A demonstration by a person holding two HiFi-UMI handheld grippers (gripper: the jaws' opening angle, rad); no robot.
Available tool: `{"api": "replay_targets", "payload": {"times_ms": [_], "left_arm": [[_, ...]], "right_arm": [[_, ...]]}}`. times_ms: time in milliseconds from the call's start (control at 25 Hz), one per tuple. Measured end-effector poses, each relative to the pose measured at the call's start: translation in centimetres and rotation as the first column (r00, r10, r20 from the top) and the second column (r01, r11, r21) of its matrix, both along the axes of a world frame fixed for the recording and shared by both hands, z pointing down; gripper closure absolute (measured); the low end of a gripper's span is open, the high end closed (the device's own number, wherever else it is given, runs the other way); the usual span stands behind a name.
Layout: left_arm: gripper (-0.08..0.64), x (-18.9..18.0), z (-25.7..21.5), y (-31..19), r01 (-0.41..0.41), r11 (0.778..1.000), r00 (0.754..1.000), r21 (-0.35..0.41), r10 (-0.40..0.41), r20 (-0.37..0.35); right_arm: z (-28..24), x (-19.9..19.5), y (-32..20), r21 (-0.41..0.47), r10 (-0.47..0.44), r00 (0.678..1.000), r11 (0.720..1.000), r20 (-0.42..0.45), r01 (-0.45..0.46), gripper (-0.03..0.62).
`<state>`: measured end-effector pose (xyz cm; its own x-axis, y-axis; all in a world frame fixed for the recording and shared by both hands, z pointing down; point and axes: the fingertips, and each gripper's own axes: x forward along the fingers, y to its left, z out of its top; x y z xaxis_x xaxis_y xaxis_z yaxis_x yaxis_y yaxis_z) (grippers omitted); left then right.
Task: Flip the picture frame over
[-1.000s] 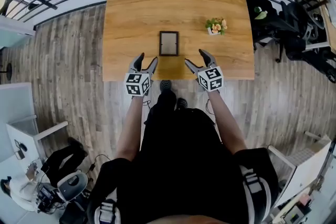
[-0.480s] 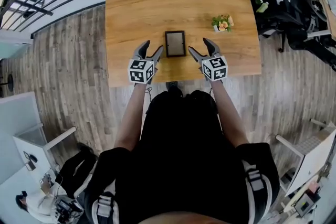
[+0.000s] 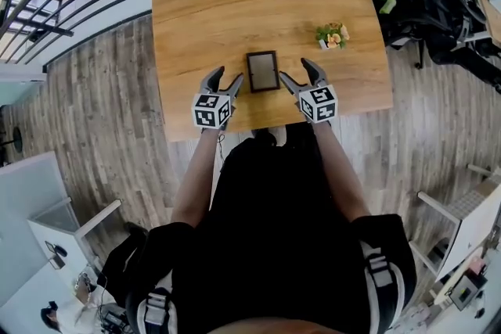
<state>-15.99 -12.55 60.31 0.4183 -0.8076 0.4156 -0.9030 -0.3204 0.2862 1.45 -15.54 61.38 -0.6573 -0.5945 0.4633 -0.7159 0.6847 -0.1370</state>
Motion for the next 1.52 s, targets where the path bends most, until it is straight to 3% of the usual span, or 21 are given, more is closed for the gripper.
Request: {"api": "replay_targets", "payload": {"times_ms": [360, 600, 1440, 1520], "left_arm": [[0.285, 1.9, 2.7, -0.7, -0.007, 0.999, 1.0, -0.052, 0.007, -0.011], [0.285, 1.8, 4.5, -0.8, 0.03, 0.995, 1.0, -0.1, -0.031, -0.005], [0.287, 4.4, 11.7, -0.7, 0.091, 0.951, 0.996, -0.295, -0.083, 0.041], [0.331, 4.4, 12.2, -0.9, 0.11, 0.948, 0.993, -0.298, -0.096, 0.062]], "right_arm": [[1.6, 1.4, -0.7, -0.038, -0.006, 1.0, 0.999, -0.025, 0.005, 0.242], [3.0, 2.2, -1.4, -0.072, -0.031, 0.999, 0.997, -0.038, 0.029, 0.241], [6.7, 4.0, -1.1, -0.198, -0.169, 0.983, 0.968, -0.075, 0.151, 0.25], [7.0, 4.3, -1.1, -0.21, -0.176, 0.981, 0.965, -0.079, 0.157, 0.25]]}}
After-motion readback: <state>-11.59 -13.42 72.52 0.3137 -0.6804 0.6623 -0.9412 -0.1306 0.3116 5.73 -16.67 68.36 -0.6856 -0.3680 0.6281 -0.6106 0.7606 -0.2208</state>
